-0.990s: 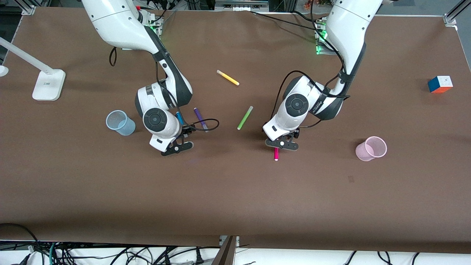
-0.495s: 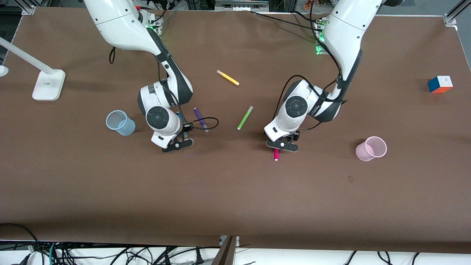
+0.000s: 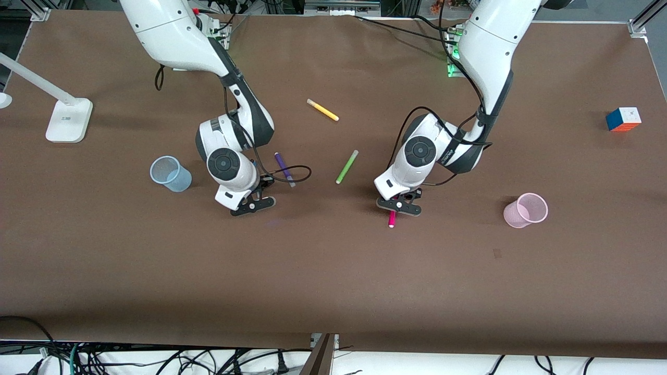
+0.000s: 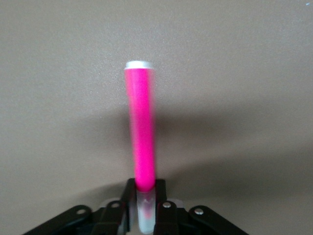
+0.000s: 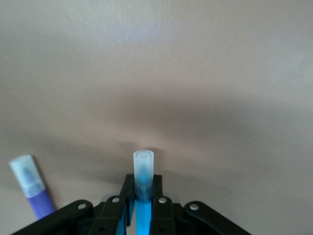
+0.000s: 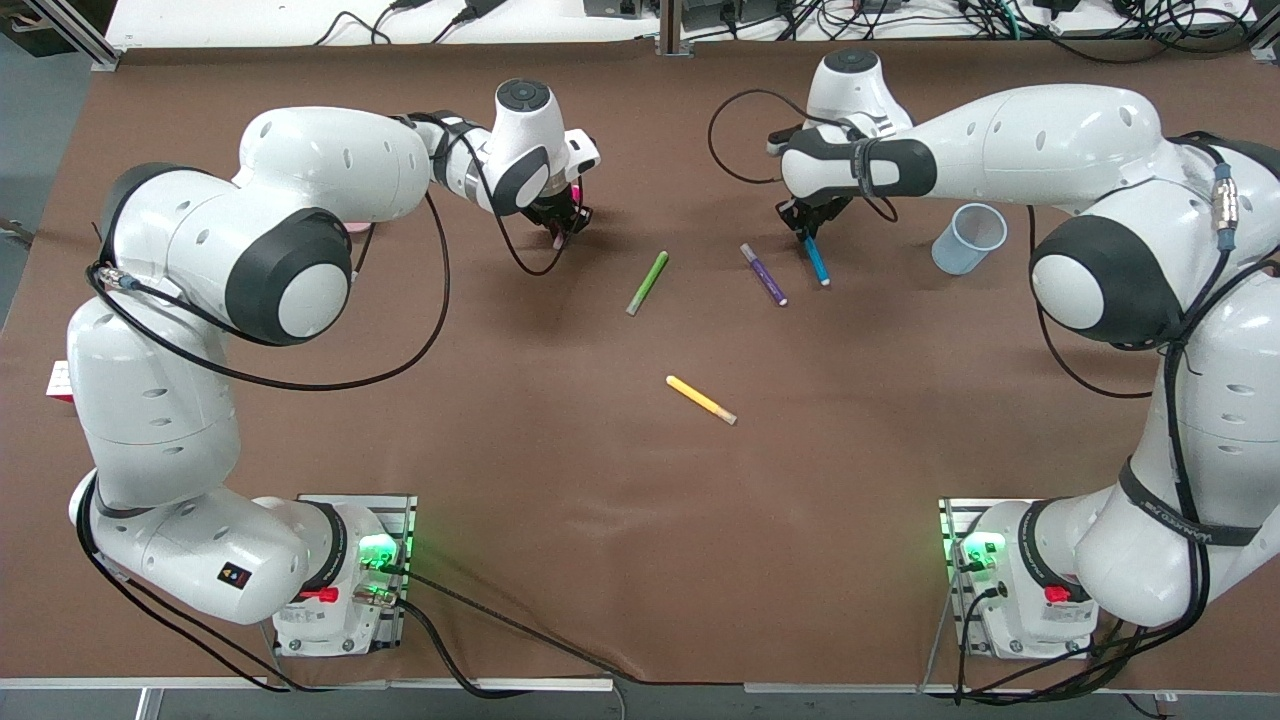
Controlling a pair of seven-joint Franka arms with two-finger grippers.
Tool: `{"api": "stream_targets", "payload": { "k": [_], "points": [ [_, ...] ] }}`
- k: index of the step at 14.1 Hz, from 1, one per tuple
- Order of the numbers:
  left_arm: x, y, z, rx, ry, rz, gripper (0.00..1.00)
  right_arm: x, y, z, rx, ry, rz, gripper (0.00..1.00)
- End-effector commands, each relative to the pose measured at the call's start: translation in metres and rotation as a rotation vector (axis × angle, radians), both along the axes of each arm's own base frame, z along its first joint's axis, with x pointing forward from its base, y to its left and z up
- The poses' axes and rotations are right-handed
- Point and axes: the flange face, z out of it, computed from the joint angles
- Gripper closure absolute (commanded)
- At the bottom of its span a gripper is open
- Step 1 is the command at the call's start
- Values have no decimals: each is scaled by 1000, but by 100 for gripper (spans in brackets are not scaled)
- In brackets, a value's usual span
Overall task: Place pink and blue markers in matching cups
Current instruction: 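Carry the blue marker to the blue cup while the left gripper carries pink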
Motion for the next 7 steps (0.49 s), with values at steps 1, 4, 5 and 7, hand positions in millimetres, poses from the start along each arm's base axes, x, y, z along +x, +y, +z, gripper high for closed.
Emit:
{"api": "stream_targets", "payload": {
  "k": [1, 4, 5, 7],
  "points": [
    [3, 6, 8, 13, -7, -37, 100, 14, -29, 71, 24, -1, 67, 100],
    [11, 10, 48, 55, 37, -23, 100, 29, -93, 133, 55, 51, 279, 100],
    [14, 13, 64, 80, 69, -17, 100, 31, -110, 147, 85, 56, 350, 100],
    [35, 36, 99, 136, 129, 8, 100, 28, -132, 164, 166, 65, 447, 100]
  ]
}}
